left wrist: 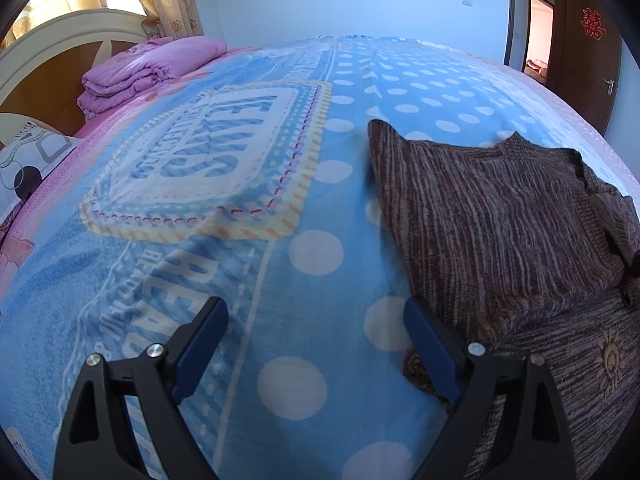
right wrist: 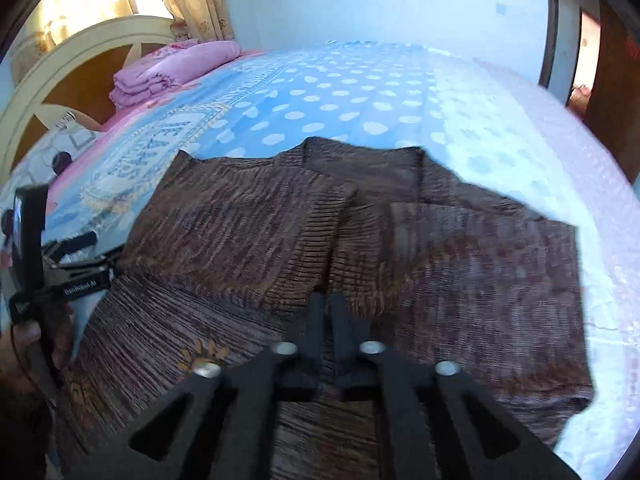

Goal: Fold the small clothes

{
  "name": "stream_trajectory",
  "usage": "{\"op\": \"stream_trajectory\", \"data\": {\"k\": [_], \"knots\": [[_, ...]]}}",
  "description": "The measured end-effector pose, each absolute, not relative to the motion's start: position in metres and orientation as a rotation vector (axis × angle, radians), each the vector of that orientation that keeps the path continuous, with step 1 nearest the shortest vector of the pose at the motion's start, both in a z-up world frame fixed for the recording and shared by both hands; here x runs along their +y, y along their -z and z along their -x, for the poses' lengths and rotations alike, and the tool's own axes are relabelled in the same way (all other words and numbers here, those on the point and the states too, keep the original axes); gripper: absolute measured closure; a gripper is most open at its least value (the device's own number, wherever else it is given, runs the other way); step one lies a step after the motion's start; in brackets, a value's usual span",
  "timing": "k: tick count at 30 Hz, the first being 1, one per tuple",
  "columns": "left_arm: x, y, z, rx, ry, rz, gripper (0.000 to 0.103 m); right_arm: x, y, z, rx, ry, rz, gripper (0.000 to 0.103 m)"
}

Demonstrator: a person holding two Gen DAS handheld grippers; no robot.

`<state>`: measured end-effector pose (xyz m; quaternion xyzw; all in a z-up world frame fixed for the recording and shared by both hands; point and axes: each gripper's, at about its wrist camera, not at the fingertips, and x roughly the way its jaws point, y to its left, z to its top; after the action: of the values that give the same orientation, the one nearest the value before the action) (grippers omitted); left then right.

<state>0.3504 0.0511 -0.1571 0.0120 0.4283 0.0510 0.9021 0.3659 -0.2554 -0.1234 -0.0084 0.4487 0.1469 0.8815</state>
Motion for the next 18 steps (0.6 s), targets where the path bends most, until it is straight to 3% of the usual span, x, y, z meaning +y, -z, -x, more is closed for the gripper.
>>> {"op": "stream_trajectory", "data": {"k": [1, 4, 7, 9, 13, 15, 18], "knots": [[0.051, 0.157, -0.351, 0.885, -0.104, -0.023, 0.01, -0.253, 0.124, -0.366, 0.933, -0.315, 0.007, 0.042], [0.053, 0.158, -0.352, 0.888, -0.1, -0.011, 0.009, -0.244, 0.119, -0.36, 0.905, -0.347, -0.006, 0.043], [0.054, 0.159, -0.352, 0.89, -0.103, -0.006, 0.008, -0.235, 0.119, -0.358, 0.937, -0.336, 0.002, 0.055], [0.054, 0.159, -0.352, 0.889, -0.103, -0.007, 0.008, -0.234, 0.126, -0.365, 0.977, -0.327, -0.001, 0.074], [0.053, 0.159, -0.353, 0.89, -0.103, -0.006, 0.008, -0.234, 0.137, -0.378, 1.0, -0.279, -0.013, 0.085], [0.054, 0.159, -0.352, 0.889, -0.104, -0.006, 0.008, -0.228, 0.133, -0.378, 0.995, -0.279, 0.003, 0.098], [0.054, 0.159, -0.352, 0.89, -0.105, -0.003, 0.007, -0.217, 0.121, -0.372, 0.96, -0.288, 0.062, 0.1]]}}
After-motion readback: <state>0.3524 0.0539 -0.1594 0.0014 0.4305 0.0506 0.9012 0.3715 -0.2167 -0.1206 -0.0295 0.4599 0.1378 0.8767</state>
